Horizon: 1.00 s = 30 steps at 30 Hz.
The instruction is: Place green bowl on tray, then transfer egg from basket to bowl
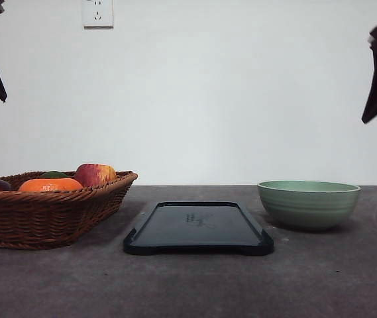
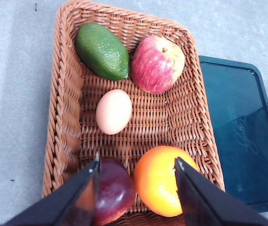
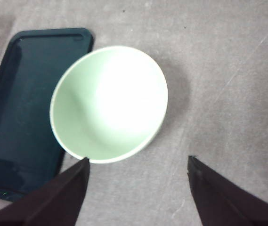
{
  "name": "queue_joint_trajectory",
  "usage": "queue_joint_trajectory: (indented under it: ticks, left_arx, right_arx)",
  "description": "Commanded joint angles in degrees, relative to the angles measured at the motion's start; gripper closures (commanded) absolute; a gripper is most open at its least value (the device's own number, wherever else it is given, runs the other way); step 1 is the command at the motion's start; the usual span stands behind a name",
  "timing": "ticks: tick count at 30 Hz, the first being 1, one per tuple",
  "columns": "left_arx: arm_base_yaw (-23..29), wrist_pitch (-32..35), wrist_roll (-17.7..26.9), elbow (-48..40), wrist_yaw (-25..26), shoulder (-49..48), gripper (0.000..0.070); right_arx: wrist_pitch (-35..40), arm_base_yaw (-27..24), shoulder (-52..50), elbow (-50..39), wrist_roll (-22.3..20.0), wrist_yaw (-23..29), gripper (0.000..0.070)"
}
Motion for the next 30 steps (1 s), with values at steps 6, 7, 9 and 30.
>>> queue_joint_trajectory:
  ticks: [6,7,9,30]
  left_arx:
    - [0.0,0.5,0.8,1.2,0.2,0.5,0.0389]
    - [0.0,0.5,0.8,1.2,0.2,0.5,0.0389]
    - [0.0,0.5,0.8,1.2,0.2,0.5,0.0389]
    - [0.0,0.5,0.8,1.2,0.2,0.5,0.0389]
  right_arx:
    - [-12.2,0.1,10.6,13.5,-0.8,0.0,0.0334]
    - [-14.0,0.1,12.5,15.5,-1.4,0.0,0.0338]
    - [-17.0,0.1,16.3,19.2,-2.8,0.0,0.0342]
    - [-17.0,0.2,39.8,30.5,-6.0,0.1,0.0405]
